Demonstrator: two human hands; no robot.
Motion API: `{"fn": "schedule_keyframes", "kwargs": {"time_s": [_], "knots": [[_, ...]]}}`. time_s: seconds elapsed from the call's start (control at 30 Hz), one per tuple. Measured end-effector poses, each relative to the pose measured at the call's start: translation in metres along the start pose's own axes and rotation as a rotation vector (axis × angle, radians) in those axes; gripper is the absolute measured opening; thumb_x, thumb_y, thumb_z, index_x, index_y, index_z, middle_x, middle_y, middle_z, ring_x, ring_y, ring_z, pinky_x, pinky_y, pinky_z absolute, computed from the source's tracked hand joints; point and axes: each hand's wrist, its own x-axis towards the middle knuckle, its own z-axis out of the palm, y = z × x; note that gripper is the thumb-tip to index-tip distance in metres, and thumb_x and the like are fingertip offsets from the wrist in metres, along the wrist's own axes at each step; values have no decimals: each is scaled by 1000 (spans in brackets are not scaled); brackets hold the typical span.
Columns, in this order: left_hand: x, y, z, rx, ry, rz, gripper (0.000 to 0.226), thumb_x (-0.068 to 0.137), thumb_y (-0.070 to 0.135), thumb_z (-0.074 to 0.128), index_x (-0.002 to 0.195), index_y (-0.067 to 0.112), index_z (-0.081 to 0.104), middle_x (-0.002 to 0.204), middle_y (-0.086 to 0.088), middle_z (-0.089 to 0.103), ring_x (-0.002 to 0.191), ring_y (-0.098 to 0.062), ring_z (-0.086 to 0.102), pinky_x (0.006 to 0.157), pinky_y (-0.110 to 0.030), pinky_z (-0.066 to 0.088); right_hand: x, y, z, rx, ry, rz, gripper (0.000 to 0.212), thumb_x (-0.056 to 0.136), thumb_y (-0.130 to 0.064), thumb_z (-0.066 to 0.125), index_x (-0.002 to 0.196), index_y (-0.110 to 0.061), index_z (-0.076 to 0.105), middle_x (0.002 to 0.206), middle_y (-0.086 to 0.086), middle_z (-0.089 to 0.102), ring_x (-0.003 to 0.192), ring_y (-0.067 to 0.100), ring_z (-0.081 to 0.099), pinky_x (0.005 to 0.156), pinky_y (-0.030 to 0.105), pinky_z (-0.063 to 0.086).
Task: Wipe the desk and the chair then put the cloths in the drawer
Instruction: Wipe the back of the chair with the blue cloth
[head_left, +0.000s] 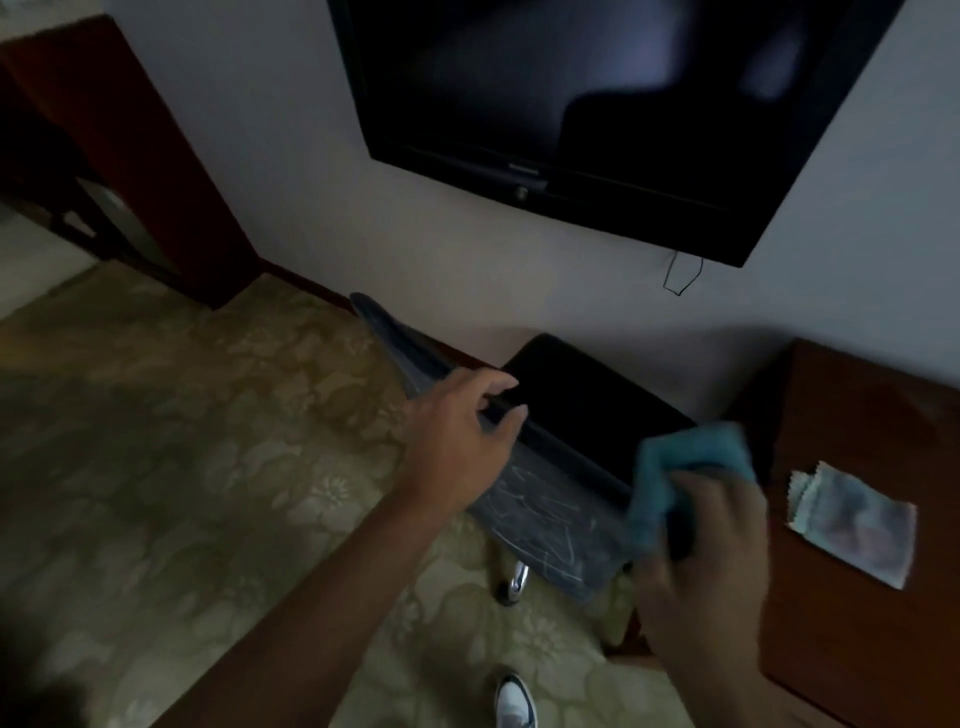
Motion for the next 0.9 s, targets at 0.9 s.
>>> {"fn": "schedule_keyframes", "kwargs": {"time_s": [0.9], "knots": [[214, -217, -85, -166, -553, 65, 42, 107, 37, 36, 108, 14, 71, 113, -3, 71, 113, -21, 61, 105, -29, 32, 65, -181, 353, -819, -325, -160, 81, 94, -55, 42, 153, -5, 20, 159, 19, 25, 147, 34, 24, 119, 47, 18]]}}
